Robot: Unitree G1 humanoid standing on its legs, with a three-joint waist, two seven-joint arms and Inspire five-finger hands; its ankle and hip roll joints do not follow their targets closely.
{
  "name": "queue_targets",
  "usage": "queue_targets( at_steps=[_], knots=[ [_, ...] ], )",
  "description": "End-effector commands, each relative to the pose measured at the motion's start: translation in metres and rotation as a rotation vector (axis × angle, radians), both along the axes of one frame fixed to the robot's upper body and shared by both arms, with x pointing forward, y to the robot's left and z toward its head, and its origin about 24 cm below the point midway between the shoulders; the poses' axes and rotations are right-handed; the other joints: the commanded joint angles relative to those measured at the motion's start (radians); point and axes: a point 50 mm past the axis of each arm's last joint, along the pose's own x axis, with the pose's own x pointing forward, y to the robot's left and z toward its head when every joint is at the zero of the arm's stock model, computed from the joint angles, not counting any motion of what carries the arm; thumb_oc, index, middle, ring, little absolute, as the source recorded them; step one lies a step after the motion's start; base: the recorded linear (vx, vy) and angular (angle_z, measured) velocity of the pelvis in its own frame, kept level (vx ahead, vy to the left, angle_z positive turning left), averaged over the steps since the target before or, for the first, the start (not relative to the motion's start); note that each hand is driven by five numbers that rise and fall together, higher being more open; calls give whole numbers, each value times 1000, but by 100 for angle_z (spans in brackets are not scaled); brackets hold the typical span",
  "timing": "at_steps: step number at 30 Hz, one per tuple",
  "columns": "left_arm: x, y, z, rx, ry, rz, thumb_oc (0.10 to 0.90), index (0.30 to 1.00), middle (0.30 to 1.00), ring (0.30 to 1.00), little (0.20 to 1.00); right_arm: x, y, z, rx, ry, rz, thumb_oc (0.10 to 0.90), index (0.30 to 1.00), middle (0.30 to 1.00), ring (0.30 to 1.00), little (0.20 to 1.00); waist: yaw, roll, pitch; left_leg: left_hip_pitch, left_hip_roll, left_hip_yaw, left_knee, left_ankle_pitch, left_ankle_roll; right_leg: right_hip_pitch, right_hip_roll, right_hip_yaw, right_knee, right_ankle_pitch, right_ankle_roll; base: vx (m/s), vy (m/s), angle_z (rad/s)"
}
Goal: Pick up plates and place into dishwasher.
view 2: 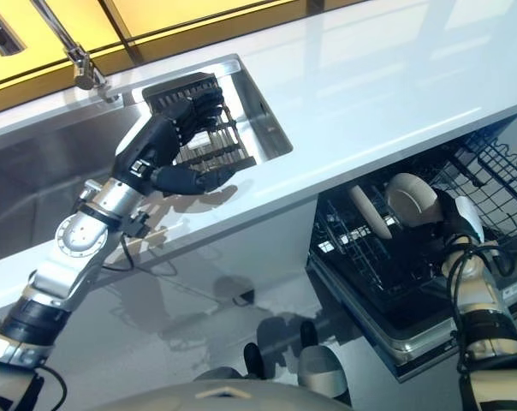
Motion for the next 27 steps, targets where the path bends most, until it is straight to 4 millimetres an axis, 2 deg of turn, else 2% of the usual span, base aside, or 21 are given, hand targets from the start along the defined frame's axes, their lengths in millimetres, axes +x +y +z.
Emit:
queue_targets(
  at_steps=[1,13,18,27],
  knots=[
    [2,-3,35,-56,-188,-23,800,900,900,900,900,13,-17,64,-164,-162,21,800,900,900,900,900,-3,-25,-91,-4,14,31,57,-125,-4,-13,58,-22,109,-133,52,0,0,0],
    [1,3,36,-51,-188,-7,800,900,900,900,900,3,-30,81,-210,-201,-16,800,900,900,900,900,-9,-33,-100,-5,15,32,50,-124,-5,-15,61,-21,103,-128,55,0,0,0],
    [0,4,35,-49,-190,-5,800,900,900,900,900,-8,-40,88,-280,-234,-71,800,900,900,900,900,-19,-41,-102,-8,15,33,54,-125,-3,-19,63,-15,105,-127,57,0,0,0],
    [0,8,39,-48,-204,16,800,900,900,900,900,-37,-66,91,-344,-194,-168,800,900,900,900,900,-42,-50,-103,-10,15,41,55,-125,-2,-27,66,-7,108,-123,63,0,0,-1]
  ],
)
